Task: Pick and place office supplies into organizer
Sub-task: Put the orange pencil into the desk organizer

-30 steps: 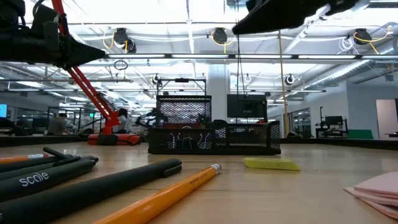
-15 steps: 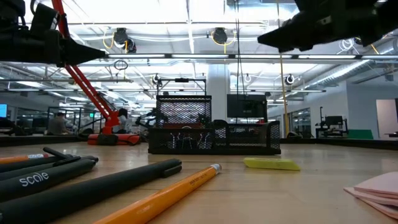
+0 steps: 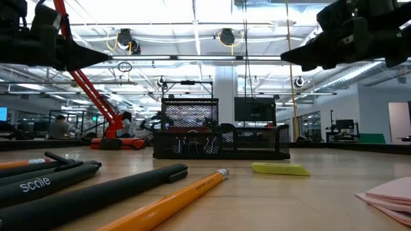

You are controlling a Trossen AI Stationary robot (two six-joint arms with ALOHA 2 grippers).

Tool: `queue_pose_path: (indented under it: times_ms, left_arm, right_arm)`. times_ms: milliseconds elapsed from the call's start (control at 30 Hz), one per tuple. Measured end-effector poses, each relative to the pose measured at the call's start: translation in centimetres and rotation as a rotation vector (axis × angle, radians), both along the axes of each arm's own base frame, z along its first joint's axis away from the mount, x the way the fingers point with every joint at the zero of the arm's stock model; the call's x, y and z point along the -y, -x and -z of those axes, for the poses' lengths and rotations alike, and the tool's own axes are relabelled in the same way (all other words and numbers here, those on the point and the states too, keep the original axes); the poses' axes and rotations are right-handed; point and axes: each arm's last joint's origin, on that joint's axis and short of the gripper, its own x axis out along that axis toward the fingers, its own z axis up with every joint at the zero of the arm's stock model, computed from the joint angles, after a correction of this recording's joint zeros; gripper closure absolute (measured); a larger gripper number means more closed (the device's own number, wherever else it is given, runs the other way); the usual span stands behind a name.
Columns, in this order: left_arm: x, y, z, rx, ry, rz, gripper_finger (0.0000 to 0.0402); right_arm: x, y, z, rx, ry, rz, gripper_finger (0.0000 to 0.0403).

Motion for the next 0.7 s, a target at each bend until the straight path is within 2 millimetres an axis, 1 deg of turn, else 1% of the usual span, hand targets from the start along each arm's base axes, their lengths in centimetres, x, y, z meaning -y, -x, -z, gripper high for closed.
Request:
queue_pose_path:
  times_ms: [100,200,367,433,567,700]
  left_arm:
    - [0.3,-0.1,-0.8,-0.012,0.055,0.029,0.0362]
    - [0.7,-0.7,-0.4,-0.094,0.130,0.066,0.0362]
    - [1.6,-2.4,0.0,-0.237,0.223,0.111,0.0362]
    - [2.0,-3.3,-0.2,-0.296,0.265,0.118,0.0362]
    - [3.0,-6.1,-2.3,-0.398,0.313,0.128,0.0362]
    - [4.4,-10.1,-6.4,-0.455,0.347,0.118,0.0362]
  right_arm:
    - [0.3,0.3,0.2,0.051,-0.030,0.013,0.0403]
    - [0.8,0.7,0.5,0.091,-0.048,0.043,0.0403]
    - [1.3,1.2,1.3,0.087,-0.047,0.039,0.0403]
    - [1.5,1.2,1.4,0.086,-0.040,0.049,0.0403]
    - [1.7,1.3,1.4,0.087,-0.029,0.068,0.0403]
    - [1.9,1.3,1.4,0.086,0.013,0.073,0.0403]
